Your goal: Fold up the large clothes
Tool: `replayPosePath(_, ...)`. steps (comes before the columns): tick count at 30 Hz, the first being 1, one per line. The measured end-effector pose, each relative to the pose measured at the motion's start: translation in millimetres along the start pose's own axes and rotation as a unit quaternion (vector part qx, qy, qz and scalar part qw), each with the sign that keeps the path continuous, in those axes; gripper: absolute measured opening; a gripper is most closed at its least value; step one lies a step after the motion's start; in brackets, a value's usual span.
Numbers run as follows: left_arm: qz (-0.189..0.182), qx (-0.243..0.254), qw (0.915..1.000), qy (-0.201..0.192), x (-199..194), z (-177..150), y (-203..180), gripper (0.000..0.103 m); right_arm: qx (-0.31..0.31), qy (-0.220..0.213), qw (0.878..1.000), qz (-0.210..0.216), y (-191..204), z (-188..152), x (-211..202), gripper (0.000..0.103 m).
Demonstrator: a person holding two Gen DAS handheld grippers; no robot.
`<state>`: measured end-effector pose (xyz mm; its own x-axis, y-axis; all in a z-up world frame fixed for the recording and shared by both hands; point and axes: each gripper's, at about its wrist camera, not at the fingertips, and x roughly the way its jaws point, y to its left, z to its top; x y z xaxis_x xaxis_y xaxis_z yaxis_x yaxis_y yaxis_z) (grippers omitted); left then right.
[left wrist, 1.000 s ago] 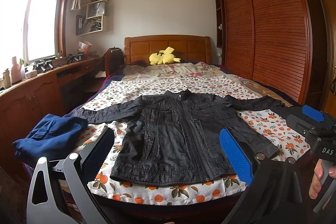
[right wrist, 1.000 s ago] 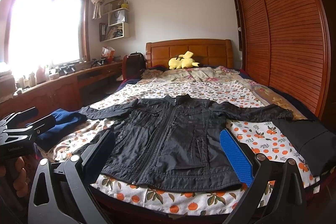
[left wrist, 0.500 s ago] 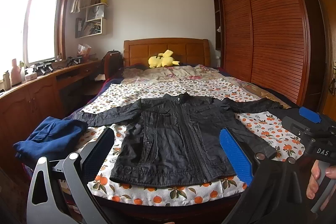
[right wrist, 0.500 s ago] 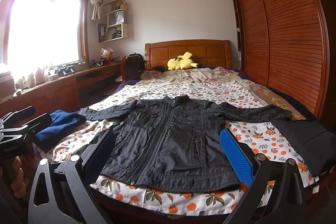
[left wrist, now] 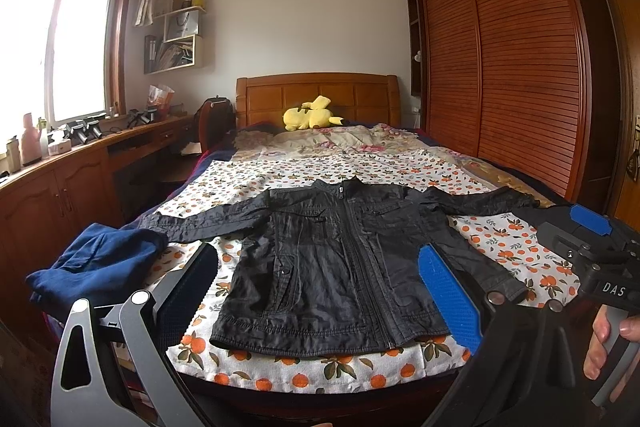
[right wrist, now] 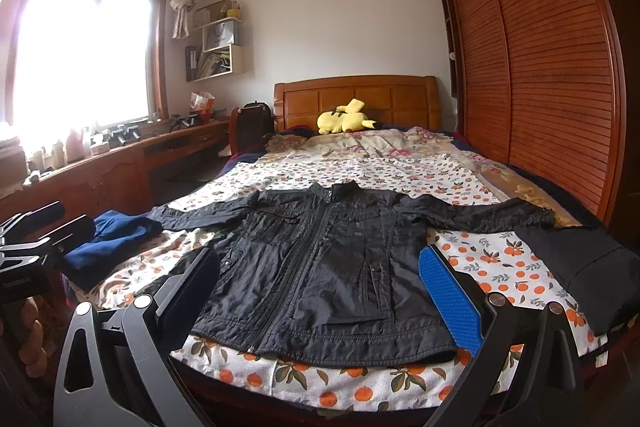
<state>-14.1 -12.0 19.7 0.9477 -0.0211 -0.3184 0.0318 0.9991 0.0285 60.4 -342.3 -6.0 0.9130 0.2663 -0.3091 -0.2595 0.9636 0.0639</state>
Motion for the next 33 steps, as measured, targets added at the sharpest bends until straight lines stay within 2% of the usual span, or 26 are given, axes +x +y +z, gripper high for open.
replayPosePath(24, 0.001, 0.001, 1.0, -0.001, -1.2, 1.1, 1.0, 0.101, 0.0, -0.002, 1.0, -0.003, -2.9, 1.5, -1.0, 0.096)
replayPosePath(33, 0.002, -0.001, 0.9992, 0.039, 39.3, -19.6, 18.3, 0.101, -0.007, 0.023, 0.999, 0.027, 4.8, -10.5, 30.6, 0.096)
